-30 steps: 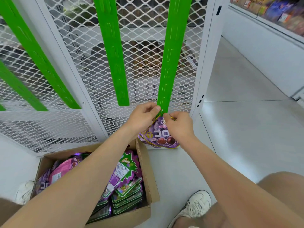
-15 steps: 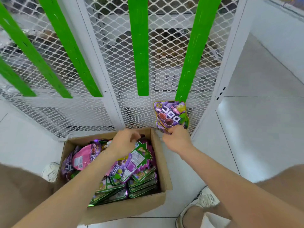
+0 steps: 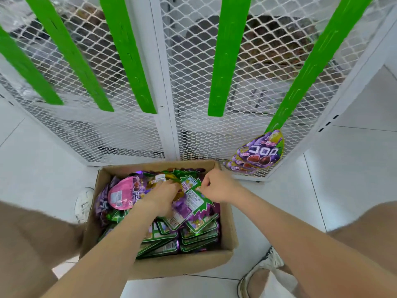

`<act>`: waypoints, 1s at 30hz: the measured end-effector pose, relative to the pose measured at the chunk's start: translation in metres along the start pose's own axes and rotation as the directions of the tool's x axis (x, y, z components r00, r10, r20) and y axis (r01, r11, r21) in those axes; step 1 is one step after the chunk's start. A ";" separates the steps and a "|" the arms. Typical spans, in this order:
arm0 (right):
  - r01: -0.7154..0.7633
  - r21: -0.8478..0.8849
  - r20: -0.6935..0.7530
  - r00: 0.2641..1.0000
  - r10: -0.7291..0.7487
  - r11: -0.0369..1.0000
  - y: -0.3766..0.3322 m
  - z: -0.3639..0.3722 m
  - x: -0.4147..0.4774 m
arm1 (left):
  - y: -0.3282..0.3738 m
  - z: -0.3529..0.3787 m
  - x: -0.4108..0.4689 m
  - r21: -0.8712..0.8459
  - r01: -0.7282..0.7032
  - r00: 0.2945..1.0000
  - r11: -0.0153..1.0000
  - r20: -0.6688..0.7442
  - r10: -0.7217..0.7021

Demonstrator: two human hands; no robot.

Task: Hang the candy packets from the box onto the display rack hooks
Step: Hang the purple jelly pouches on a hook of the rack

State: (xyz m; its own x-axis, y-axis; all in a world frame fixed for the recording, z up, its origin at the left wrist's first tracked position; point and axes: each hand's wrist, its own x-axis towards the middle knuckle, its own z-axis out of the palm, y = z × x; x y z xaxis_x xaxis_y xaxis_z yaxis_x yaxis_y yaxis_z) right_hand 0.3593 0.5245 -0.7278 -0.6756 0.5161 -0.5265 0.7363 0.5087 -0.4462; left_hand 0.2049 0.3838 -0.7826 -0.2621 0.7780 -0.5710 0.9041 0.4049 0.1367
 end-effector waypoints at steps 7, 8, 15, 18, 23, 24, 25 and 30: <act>0.021 -0.156 0.171 0.985 0.007 0.987 -0.005 -0.003 0.016 | 0.003 -0.056 0.003 -0.180 -0.050 0.989 0.982 -0.144 0.024; 0.026 -0.144 0.169 0.986 -0.001 0.989 -0.005 -0.007 0.015 | 0.004 -0.063 0.002 -0.195 -0.072 0.989 0.978 -0.142 0.045; 0.188 0.216 0.059 0.977 -0.205 0.958 0.008 -0.052 -0.019 | 0.013 -0.105 -0.019 -0.486 -0.330 0.934 0.809 -0.292 0.206; 0.024 0.609 0.106 0.988 -0.111 0.793 0.003 -0.067 -0.041 | 0.025 -0.112 -0.031 -0.575 -0.439 0.892 0.691 -0.372 0.257; -0.071 0.769 0.100 0.995 -0.010 0.635 0.021 -0.074 -0.064 | 0.039 -0.109 -0.042 -0.793 -0.431 0.900 0.431 -0.409 0.148; -0.052 0.799 0.086 0.996 -0.029 0.599 0.024 -0.075 -0.067 | 0.042 -0.109 -0.042 -0.813 -0.420 0.904 0.404 -0.413 0.110; -0.023 0.823 0.058 0.997 -0.043 0.568 0.025 -0.077 -0.070 | 0.044 -0.110 -0.041 -0.809 -0.414 0.902 0.417 -0.426 0.071; 0.287 0.618 -0.334 0.939 -0.085 0.732 0.038 -0.073 -0.074 | 0.060 -0.109 -0.038 -0.800 -0.384 0.894 0.461 -0.448 -0.032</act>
State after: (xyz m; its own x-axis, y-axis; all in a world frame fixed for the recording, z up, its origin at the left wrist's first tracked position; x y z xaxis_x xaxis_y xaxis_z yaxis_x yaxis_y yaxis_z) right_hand 0.4344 0.5559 -0.6525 -0.7094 0.6715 -0.2141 0.3687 0.0946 -0.9247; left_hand 0.2326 0.4315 -0.6646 -0.4140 0.8975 -0.1521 0.2472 0.2717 0.9301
